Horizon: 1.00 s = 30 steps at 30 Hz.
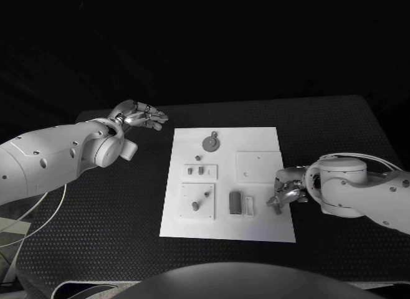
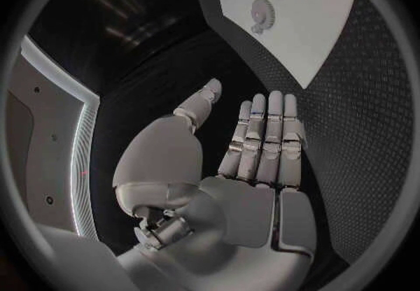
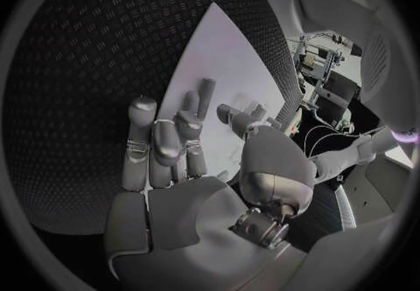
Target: Assemble the parts on the task board
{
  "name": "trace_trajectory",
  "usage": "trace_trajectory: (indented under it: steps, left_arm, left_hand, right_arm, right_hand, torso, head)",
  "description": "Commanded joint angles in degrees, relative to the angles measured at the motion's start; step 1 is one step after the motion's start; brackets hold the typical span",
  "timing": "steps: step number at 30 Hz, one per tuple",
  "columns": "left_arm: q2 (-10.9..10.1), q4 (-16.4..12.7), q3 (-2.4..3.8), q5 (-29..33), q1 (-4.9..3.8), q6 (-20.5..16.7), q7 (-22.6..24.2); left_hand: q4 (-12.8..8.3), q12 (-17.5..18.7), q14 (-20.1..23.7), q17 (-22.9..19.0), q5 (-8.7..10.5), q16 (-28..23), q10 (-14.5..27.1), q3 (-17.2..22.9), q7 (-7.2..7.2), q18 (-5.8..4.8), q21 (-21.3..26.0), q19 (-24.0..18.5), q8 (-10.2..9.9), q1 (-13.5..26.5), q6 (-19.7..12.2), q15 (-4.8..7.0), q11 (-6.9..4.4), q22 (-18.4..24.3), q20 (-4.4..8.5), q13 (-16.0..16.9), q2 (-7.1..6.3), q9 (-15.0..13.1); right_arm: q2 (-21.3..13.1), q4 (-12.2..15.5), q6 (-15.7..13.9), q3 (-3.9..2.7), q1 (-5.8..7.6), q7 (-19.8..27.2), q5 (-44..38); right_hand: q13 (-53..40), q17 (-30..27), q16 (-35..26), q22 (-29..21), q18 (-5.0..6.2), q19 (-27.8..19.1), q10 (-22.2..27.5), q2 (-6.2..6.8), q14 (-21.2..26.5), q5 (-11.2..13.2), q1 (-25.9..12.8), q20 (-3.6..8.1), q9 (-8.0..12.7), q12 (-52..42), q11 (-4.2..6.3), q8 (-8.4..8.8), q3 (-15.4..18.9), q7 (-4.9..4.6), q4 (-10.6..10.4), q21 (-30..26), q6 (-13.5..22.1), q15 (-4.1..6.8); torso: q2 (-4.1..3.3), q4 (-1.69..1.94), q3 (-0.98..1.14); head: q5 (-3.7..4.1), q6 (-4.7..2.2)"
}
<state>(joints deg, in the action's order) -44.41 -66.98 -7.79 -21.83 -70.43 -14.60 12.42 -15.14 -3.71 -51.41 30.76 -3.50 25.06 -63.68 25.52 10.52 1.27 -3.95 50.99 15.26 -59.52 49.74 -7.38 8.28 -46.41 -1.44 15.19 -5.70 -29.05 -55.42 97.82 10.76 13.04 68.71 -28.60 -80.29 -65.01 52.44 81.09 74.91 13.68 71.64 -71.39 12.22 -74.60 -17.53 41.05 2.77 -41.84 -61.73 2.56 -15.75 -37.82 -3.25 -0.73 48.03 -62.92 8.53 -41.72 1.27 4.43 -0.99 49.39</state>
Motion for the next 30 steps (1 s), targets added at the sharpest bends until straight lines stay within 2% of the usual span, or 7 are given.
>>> trace_trajectory:
  steps: [1, 4, 7, 12, 17, 23, 30]
  left_arm:
    - [-0.06, -0.17, 0.02, 0.23, -0.04, 1.05, 0.20]
    - [-0.18, -0.21, 0.02, 0.23, -0.04, 1.05, 0.11]
    - [-0.27, -0.19, 0.02, 0.23, -0.04, 1.00, 0.12]
    - [-0.25, -0.23, 0.02, 0.23, -0.04, 1.01, 0.11]
    - [-0.35, -0.27, 0.02, 0.23, -0.04, 0.95, 0.07]
    - [-0.38, -0.27, 0.02, 0.23, -0.04, 0.91, 0.05]
    - [-0.40, -0.29, 0.02, 0.23, -0.04, 0.87, 0.00]
  left_hand:
    - [0.39, -0.30, -0.45, 0.10, 0.27, -0.22, 0.15, 0.07, -0.15, 0.61, -0.11, 0.23, 0.29, 0.50, -0.32, 0.03, -0.09, 0.07, -0.21, -0.06, 0.02, 0.06]
    - [0.40, -0.29, -0.45, 0.11, 0.27, -0.24, 0.15, 0.07, -0.15, 0.61, -0.11, 0.23, 0.29, 0.52, -0.32, 0.02, -0.09, 0.08, -0.21, -0.07, 0.03, 0.07]
    - [0.41, -0.29, -0.45, 0.13, 0.27, -0.25, 0.15, 0.06, -0.15, 0.61, -0.11, 0.22, 0.29, 0.52, -0.33, 0.02, -0.09, 0.08, -0.21, -0.07, 0.02, 0.07]
    - [0.41, -0.29, -0.45, 0.15, 0.27, -0.27, 0.15, 0.07, -0.15, 0.61, -0.11, 0.22, 0.30, 0.52, -0.33, 0.02, -0.09, 0.09, -0.21, -0.07, 0.03, 0.08]
    - [0.40, -0.29, -0.46, 0.17, 0.26, -0.28, 0.15, 0.08, -0.15, 0.62, -0.11, 0.21, 0.30, 0.49, -0.33, 0.02, -0.09, 0.09, -0.21, -0.08, 0.04, 0.08]
    - [0.39, -0.29, -0.46, 0.19, 0.26, -0.30, 0.15, 0.09, -0.15, 0.63, -0.11, 0.21, 0.30, 0.46, -0.34, 0.02, -0.09, 0.10, -0.20, -0.08, 0.05, 0.09]
    - [0.38, -0.29, -0.47, 0.22, 0.27, -0.33, 0.16, 0.10, -0.15, 0.63, -0.11, 0.21, 0.30, 0.45, -0.36, 0.02, -0.09, 0.10, -0.20, -0.09, 0.04, 0.10]
  right_arm:
    - [0.85, -0.71, 2.19, 0.82, -1.65, -2.31, -5.24]
    - [1.25, -0.72, 3.28, 0.83, -2.29, -2.93, -7.13]
    - [1.51, -0.60, 3.99, 0.83, -2.76, -3.24, -8.56]
    - [2.11, -0.71, 4.22, 0.87, -3.44, -3.33, -11.34]
    - [2.52, -0.61, 4.45, 0.93, -3.65, -3.32, -12.97]
    - [2.91, -0.33, 5.50, 1.05, -3.77, -3.03, -13.34]
    - [2.83, -0.59, 3.58, 1.05, -3.79, -3.25, -8.44]
  right_hand:
    - [0.09, 0.02, -0.03, 1.11, 1.32, -0.03, -0.27, 0.47, 0.18, -0.02, 0.37, 0.15, 0.02, 0.09, 0.27, 0.44, -0.07, -0.25, -0.25, -0.08, 0.40, 0.24]
    - [0.05, -0.07, -0.01, 1.13, 1.32, -0.04, -0.24, 0.66, 0.21, 0.01, 0.92, 0.18, -0.05, 0.05, 0.28, 0.45, -0.04, -0.24, -0.15, -0.04, 0.41, 0.25]
    - [-0.04, -0.14, 0.04, 1.19, 1.32, -0.16, -0.14, -0.08, 0.26, 0.11, 2.57, 0.19, -0.22, -0.02, 0.25, 0.46, 0.56, -0.27, 1.33, 0.09, 0.47, 0.22]
    - [-0.07, -0.32, -0.05, 1.19, 1.32, -0.69, 0.11, -2.29, 0.45, 0.06, 6.67, 0.01, -0.43, 0.02, 0.12, 0.60, 2.28, -0.41, 7.92, 0.23, 0.68, 0.07]
    - [0.08, -0.63, -0.36, 1.04, 1.32, -0.93, 0.36, -2.96, 0.52, -0.05, 9.96, -0.28, -0.38, 0.24, -0.05, 0.91, 2.49, -0.57, 12.87, 0.02, 0.87, -0.10]
    - [0.21, -0.89, -0.65, 0.92, 1.32, -1.00, 0.62, -3.01, 0.54, -0.11, 11.41, -0.57, -0.19, 0.42, -0.28, 1.37, 2.47, -0.80, 14.96, -0.31, 1.28, -0.31]
    - [0.30, -1.07, -0.82, 0.97, 1.32, -1.09, 0.90, -5.50, 0.55, -0.12, 13.29, -0.77, 0.76, 0.48, -0.84, 2.72, 2.47, -1.41, 17.32, -0.59, 2.72, -0.81]
  torso:
    - [-0.01, 0.01, 0.00]
    - [-0.01, 0.01, 0.00]
    - [-0.02, 0.00, -0.04]
    - [0.00, -0.02, -0.02]
    - [0.01, -0.02, -0.01]
    - [0.00, -0.05, 0.02]
    - [0.00, -0.01, 0.05]
  head:
    - [-0.14, 0.19]
    - [-0.24, 0.30]
    - [-0.20, 0.43]
    - [-0.21, 0.41]
    - [-0.24, 0.42]
    - [-0.15, 0.55]
    - [-0.09, 0.58]
